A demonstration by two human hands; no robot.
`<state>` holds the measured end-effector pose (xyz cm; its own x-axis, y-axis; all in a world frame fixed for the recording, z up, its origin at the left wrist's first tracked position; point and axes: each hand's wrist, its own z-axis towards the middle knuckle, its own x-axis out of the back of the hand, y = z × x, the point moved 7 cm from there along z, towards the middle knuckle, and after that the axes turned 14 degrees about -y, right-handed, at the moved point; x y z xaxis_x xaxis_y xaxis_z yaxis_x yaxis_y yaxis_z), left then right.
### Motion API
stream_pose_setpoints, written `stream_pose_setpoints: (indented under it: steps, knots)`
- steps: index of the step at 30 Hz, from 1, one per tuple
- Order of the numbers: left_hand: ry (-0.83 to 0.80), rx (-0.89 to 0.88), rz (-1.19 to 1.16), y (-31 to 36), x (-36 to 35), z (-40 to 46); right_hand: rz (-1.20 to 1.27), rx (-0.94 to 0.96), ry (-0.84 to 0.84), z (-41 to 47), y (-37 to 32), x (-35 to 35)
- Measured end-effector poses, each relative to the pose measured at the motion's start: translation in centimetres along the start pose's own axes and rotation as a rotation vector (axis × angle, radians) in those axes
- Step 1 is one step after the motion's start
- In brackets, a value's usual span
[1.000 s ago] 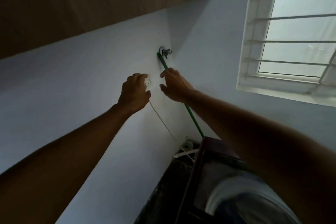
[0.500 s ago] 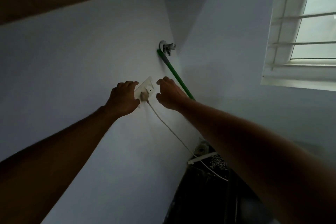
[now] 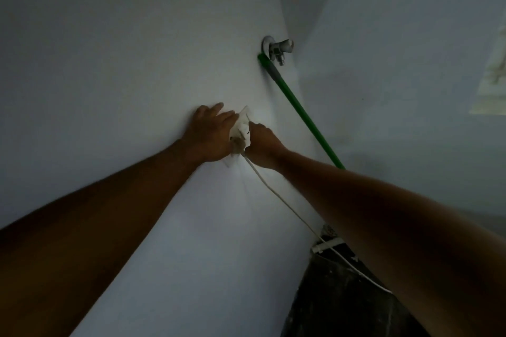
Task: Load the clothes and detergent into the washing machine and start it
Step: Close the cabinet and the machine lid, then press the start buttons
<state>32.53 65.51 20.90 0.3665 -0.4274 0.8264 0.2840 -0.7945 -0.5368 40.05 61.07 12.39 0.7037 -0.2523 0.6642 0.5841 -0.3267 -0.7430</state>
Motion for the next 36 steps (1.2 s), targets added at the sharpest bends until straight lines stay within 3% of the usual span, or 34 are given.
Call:
stream_pose_setpoints:
  steps: [4, 10, 18, 25, 32, 36]
  knots:
    - [-0.061, 0.023, 0.075, 0.1, -1.4, 1.1, 0.074, -0.027, 0.02, 0.0, 0.2, -1.2]
    - [0.031, 0.024, 0.021, 0.2, -1.6, 1.4, 0.201, -0.012, 0.085, 0.9, -0.9, -1.9]
    - [-0.003, 0.009, 0.052, 0.1, -2.5, 1.6, 0.41, -0.063, 0.126, 1.9, -0.2, -3.3]
    - [-0.023, 0.008, -0.01, 0.1, -2.3, 1.9, 0.26, -0.07, 0.011, 0.8, -0.3, -1.3]
    - [0.25, 0.089, -0.602, -0.4, 1.4, -0.3, 0.099, -0.042, 0.105, -2.3, -1.2, 2.2]
    - [0.238, 0.077, -0.754, 0.3, 2.1, -1.4, -0.033, -0.077, 0.117, -4.5, -1.2, 4.0]
